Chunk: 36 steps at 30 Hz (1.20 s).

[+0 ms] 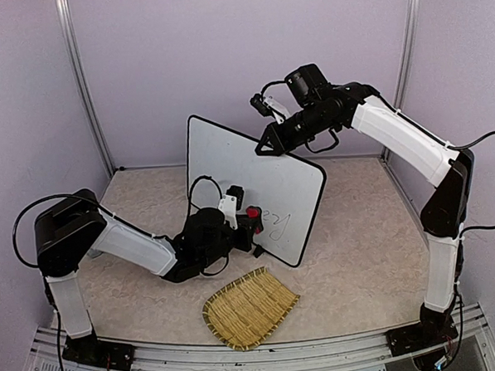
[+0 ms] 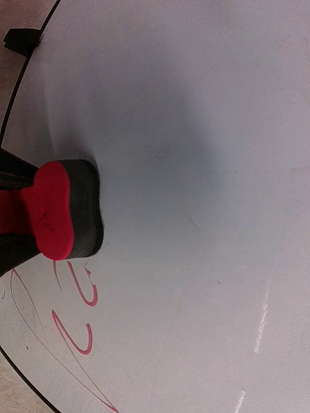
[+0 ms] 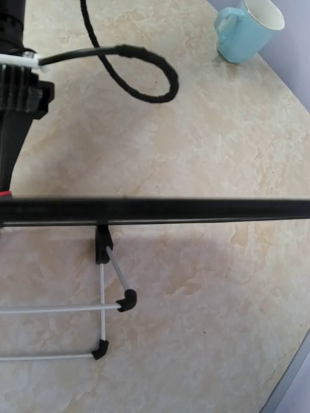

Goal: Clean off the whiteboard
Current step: Erase the center of the whiteboard.

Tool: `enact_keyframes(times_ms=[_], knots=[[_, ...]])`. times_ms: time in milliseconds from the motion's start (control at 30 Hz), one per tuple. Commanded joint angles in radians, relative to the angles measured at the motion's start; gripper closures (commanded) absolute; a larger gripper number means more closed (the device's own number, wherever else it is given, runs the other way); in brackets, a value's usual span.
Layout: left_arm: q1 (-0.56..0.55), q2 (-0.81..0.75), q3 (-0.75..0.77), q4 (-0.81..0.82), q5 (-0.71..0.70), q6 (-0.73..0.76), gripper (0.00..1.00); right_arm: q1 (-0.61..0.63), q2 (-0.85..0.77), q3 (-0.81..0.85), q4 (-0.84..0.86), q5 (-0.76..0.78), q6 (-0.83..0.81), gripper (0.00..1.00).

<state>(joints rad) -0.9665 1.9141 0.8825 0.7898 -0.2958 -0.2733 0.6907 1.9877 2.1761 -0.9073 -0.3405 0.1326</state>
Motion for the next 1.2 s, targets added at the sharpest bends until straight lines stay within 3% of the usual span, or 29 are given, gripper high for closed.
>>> enact_keyframes(times_ms=[0,567,867,1167], knots=[[0.02,0.026,0.007,-0.051,-0.021,-0.02,0.81,0.08,0.085,-0.053,-0.075,-0.166,0.014,1.0],[0.121,-0.148,0.188,-0.09,-0.001,0.089,0.8,0.084,0.095,-0.047,-0.075,-0.166,0.014,1.0],[0.075,-0.108,0.159,-0.076,0.019,0.079,0.8,0.084,0.109,-0.032,-0.079,-0.167,0.014,1.0],[0.062,-0.004,0.022,-0.028,0.021,-0.039,0.81,0.086,0.106,-0.032,-0.08,-0.167,0.016,1.0]])
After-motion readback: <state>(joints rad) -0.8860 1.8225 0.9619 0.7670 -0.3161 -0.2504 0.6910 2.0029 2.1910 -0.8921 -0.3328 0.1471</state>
